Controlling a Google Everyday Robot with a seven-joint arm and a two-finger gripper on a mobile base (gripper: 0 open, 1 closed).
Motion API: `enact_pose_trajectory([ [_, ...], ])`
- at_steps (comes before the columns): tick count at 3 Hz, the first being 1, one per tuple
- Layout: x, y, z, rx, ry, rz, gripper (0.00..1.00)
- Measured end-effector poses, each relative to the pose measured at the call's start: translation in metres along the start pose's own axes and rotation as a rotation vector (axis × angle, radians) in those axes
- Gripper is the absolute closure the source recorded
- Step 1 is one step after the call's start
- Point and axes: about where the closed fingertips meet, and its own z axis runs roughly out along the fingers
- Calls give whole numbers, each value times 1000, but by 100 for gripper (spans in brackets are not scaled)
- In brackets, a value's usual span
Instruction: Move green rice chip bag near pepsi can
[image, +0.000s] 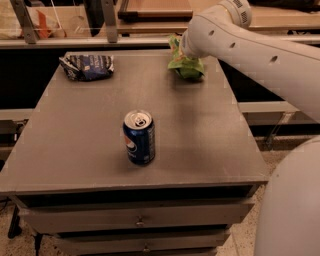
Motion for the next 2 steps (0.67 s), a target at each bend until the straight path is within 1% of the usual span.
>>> enact_pose_trajectory([
  [1, -17, 2, -23, -17, -60, -40, 100],
  [2, -39, 10, -54, -86, -137, -84, 100],
])
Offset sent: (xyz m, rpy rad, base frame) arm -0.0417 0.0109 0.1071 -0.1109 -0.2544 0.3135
